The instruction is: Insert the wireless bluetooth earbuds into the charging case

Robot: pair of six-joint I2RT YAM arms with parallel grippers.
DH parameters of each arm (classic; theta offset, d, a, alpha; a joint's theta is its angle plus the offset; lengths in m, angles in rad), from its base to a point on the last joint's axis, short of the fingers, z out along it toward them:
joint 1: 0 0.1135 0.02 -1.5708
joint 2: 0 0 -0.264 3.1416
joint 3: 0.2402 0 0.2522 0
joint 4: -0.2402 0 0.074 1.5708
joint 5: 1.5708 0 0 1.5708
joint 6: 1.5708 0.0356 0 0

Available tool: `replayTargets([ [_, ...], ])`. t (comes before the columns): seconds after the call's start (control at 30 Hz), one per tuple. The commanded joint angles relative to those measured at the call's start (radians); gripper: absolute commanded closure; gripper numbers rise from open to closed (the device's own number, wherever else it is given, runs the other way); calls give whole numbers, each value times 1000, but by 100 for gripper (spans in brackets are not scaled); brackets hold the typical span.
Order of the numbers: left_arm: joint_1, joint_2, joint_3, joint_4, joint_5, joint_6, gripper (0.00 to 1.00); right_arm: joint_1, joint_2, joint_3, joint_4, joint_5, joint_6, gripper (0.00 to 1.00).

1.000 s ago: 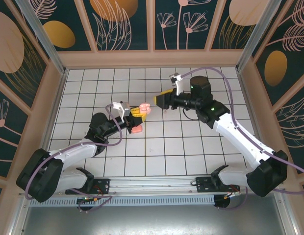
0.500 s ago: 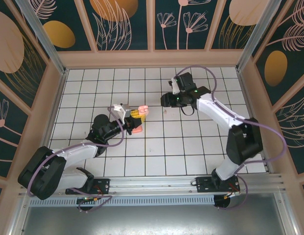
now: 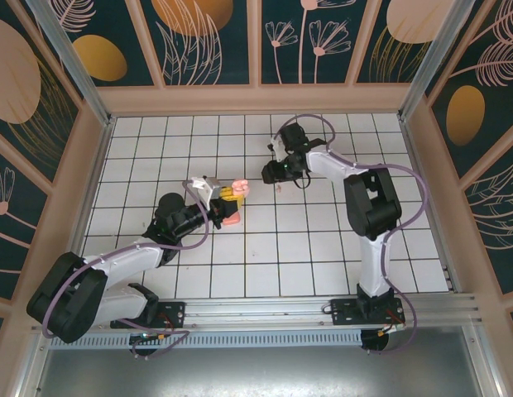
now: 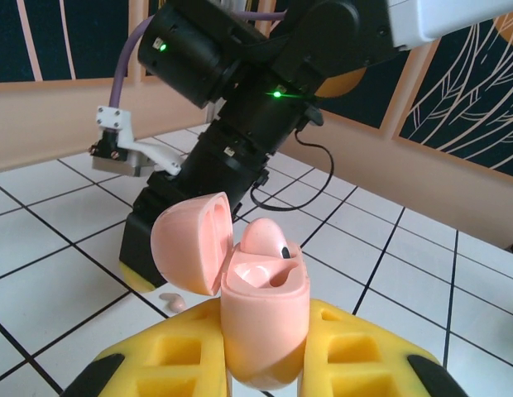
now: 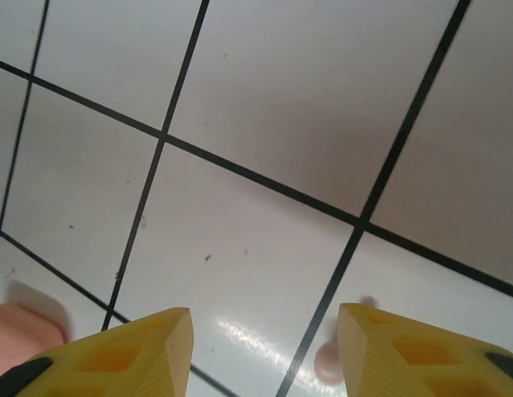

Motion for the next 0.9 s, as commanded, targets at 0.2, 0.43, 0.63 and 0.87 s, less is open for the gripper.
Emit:
replayTargets([
  [0.2,-1,-5,42,-30,-2,33,94,-9,91,56,-27,4,-70,51],
  [0.43,-1,7,50,-29,6,31,94,-12,72,19,-74,43,-72,51],
  [0.63,-1,8,51,-30,8,29,94,-13,41,-22,-119,52,-66,51],
  [0.87,-1,-3,53,-46,7,30,94,-11,-13,-76,-148,39,-47,51],
])
